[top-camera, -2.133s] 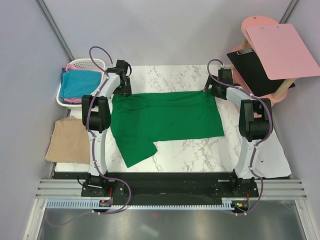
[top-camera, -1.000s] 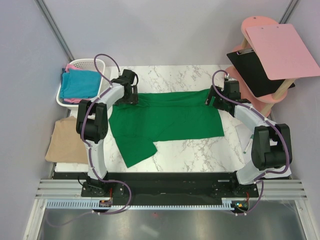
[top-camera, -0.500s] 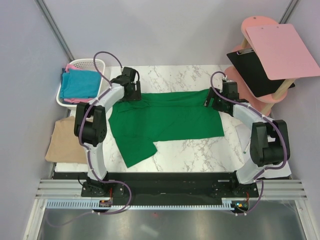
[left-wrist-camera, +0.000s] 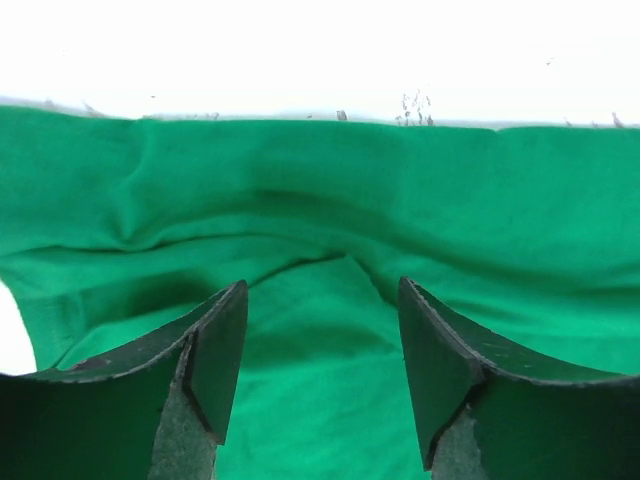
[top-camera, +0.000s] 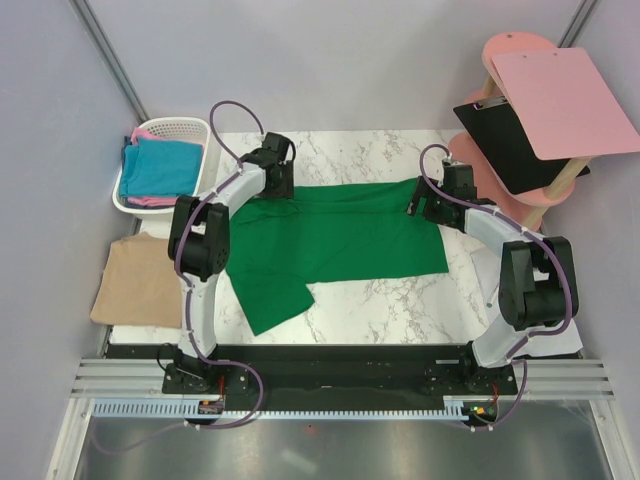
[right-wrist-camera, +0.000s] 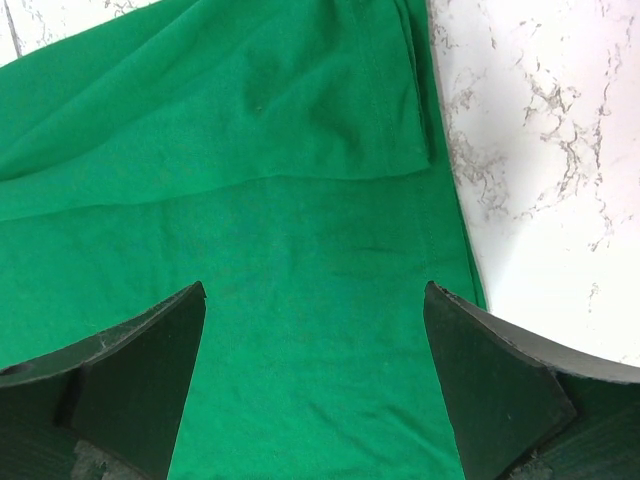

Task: Fold and stack the t-shirts
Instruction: Fold the flattened tshirt in 1/3 of the way

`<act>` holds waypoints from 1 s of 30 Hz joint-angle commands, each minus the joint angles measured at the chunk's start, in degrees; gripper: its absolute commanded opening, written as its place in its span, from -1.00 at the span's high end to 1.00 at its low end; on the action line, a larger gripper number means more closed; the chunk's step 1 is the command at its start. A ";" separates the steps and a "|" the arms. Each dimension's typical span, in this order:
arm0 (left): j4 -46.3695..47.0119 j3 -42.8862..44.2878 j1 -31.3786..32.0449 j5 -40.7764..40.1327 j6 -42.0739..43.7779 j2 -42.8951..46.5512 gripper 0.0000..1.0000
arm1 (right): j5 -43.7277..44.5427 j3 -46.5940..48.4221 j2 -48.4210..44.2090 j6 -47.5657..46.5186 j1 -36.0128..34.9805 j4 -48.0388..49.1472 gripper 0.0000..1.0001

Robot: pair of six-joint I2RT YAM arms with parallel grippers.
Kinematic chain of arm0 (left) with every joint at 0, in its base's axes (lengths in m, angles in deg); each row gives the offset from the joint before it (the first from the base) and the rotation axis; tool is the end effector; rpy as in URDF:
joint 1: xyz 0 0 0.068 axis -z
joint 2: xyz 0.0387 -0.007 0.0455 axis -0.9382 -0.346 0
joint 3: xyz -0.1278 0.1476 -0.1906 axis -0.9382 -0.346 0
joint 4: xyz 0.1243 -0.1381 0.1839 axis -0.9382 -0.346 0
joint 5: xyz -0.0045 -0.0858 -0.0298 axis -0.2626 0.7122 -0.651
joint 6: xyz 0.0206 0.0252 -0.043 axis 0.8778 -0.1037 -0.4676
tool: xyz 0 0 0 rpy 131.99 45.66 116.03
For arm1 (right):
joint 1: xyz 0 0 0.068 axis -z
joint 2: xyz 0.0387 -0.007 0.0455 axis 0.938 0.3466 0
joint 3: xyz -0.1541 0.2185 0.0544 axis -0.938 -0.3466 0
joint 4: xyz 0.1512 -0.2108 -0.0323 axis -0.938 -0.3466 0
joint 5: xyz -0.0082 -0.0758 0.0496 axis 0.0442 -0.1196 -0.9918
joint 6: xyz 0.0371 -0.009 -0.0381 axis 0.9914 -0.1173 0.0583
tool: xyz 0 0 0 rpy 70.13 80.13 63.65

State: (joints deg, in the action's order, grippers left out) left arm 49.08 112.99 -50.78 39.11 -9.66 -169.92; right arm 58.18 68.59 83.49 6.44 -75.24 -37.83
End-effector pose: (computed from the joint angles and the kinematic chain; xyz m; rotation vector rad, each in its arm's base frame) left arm 0.4504 -0.1465 0.1975 -0.0232 2.5323 0.0469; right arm 0.3531 0.0369 0.2028 0.3081 2.3646 0.3276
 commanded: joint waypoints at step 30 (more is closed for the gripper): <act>-2.49 -16.23 5.97 -5.86 -9.95 14.79 0.96 | -1.99 -3.21 -1.44 -0.90 -0.28 2.09 -0.94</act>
State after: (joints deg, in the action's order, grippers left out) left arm 47.85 101.21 -46.93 36.16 -13.55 -162.79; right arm 56.52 65.93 83.54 6.25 -75.24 -36.58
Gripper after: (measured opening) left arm 0.026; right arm 0.971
